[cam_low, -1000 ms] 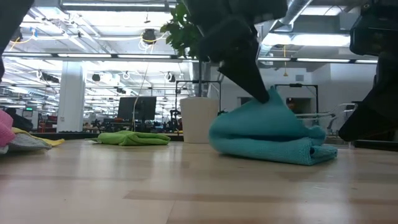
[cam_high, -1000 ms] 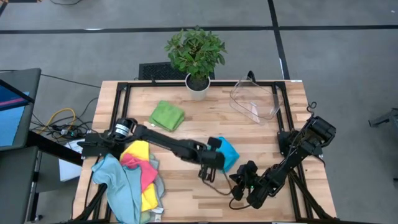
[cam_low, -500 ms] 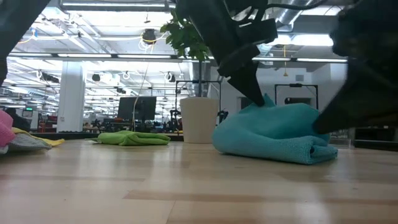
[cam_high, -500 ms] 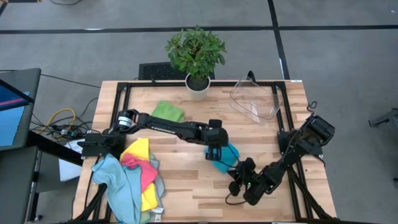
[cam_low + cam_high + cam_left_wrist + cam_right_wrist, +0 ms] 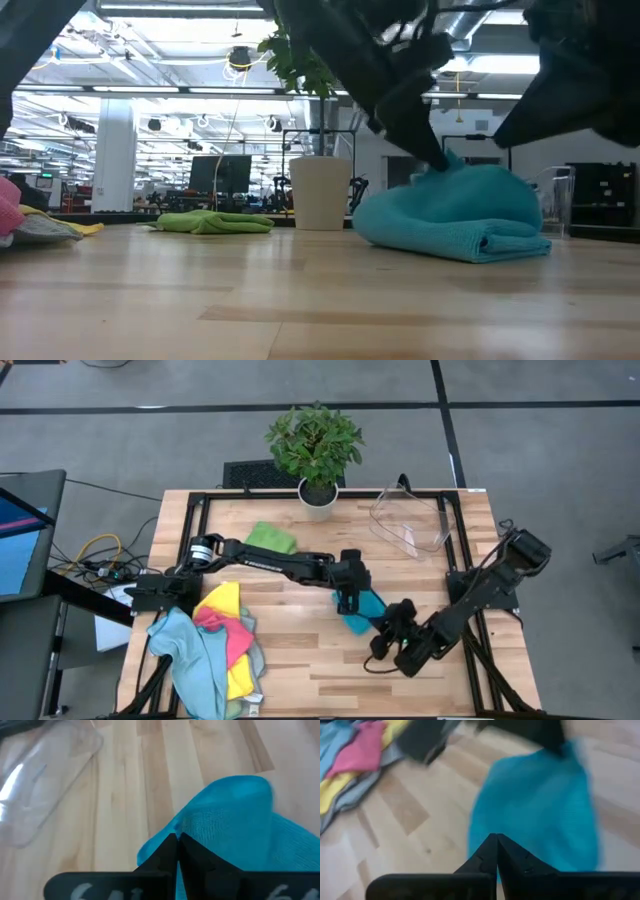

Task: Fold microfiber towels
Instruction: Fold the blue microfiber towel

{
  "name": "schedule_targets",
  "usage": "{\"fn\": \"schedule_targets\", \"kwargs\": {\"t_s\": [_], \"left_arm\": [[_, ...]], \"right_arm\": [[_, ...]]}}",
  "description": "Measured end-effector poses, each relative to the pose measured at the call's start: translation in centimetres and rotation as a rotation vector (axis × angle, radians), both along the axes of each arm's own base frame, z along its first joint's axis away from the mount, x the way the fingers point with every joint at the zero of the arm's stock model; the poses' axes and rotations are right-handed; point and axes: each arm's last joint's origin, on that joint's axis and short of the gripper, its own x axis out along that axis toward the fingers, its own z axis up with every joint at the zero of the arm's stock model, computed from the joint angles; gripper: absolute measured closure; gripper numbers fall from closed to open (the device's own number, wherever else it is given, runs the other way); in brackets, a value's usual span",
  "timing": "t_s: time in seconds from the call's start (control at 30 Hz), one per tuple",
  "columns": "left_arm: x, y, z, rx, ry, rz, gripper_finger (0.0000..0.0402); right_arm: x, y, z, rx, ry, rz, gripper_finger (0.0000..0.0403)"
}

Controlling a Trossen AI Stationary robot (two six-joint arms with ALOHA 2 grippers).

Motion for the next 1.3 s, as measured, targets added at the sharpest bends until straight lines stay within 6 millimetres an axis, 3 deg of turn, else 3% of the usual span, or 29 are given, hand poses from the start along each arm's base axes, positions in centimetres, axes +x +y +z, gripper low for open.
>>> {"fn": "schedule_targets", "kwargs": {"t_s": [0.17, 0.33, 0.53, 0.77, 0.97, 1.3], "left_arm": [[0.6, 0.0, -2.1, -0.017, -0.005, 0.028, 0.0397], [0.7, 0.3, -3.3, 0.022, 0.011, 0.103, 0.0397], [1.1, 0.7, -3.2, 0.014, -0.033, 0.135, 0.0397], [1.4, 1.0, -3.0, -0.016, -0.080, 0.167, 0.0397], [1.3, 1.1, -3.0, -0.043, -0.076, 0.187, 0.0397], [1.4, 1.1, -3.0, -0.056, -0.083, 0.181, 0.0397]], "right_arm": [[-1.1, -0.9, 1.2, 0.008, 0.023, -0.035, 0.0356], [-1.8, -1.6, 0.7, 0.017, 0.149, -0.046, 0.0321], [-3.4, -2.9, 0.8, 0.091, 0.152, -0.070, 0.0246], [-6.0, -5.0, 0.4, 0.118, 0.181, 0.094, 0.0182], [-6.0, -5.8, -1.1, 0.055, 0.187, 0.272, 0.0181], [-4.6, -6.8, -2.4, -0.026, 0.266, 0.307, 0.0186]]}}
